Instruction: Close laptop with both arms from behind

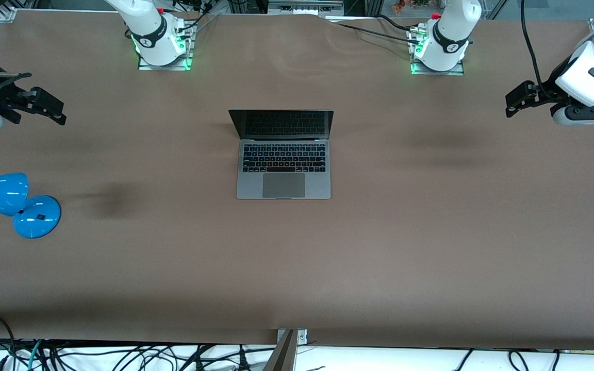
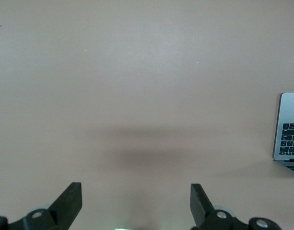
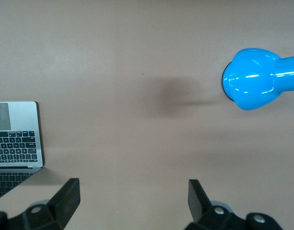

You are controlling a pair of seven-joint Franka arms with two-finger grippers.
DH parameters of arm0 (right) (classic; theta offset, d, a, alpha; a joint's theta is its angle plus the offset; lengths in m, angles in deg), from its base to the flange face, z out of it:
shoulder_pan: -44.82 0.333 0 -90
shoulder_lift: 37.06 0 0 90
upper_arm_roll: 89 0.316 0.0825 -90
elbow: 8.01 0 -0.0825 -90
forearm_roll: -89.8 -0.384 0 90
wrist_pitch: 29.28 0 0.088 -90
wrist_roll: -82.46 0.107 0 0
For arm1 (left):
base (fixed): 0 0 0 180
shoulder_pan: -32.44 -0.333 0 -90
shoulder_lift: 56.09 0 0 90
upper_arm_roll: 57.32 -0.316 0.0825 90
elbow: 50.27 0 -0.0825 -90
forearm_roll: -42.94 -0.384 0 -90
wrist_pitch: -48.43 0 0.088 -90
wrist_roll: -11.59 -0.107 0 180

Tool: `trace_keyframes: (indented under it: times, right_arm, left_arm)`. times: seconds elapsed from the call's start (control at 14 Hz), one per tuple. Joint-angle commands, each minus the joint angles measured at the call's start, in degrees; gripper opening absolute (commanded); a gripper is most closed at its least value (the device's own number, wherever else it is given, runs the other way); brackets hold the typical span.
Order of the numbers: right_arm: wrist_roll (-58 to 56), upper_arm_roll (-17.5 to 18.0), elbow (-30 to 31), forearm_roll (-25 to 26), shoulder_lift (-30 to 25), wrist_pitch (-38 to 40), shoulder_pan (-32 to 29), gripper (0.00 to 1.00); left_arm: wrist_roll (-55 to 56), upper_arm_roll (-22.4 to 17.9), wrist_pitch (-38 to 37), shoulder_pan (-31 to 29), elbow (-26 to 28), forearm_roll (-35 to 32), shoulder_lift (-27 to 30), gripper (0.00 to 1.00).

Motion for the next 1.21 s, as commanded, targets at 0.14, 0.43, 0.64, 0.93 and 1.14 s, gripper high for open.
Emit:
trace_keyframes:
  times: [0.14, 0.43, 0.64, 0.93, 1.14]
  right_arm:
    - [0.6, 0.1, -0.9, 0.2, 0.3, 0.6, -0.4, 1.00]
    - [0.6, 0.1, -0.9, 0.2, 0.3, 0.6, -0.4, 1.00]
    - [0.6, 0.1, -0.9, 0.2, 0.3, 0.6, -0.4, 1.00]
    - [0.6, 0.1, -0.9, 0.2, 0.3, 0.9, -0.4, 1.00]
    - [0.6, 0.1, -0.9, 0.2, 0.3, 0.9, -0.4, 1.00]
  left_arm:
    - [-1.4, -0.3, -1.5, 0.0, -0.4, -0.6, 0.1, 1.00]
    - [-1.4, -0.3, -1.5, 0.0, -0.4, -0.5, -0.1, 1.00]
    - [-1.2, -0.3, -1.5, 0.1, -0.3, 0.2, -0.3, 1.00]
    - [-1.1, 0.1, -1.9, 0.9, 0.2, 1.5, -0.4, 1.00]
    - [0.5, 0.6, -2.7, 1.9, 0.6, 4.4, -0.9, 1.00]
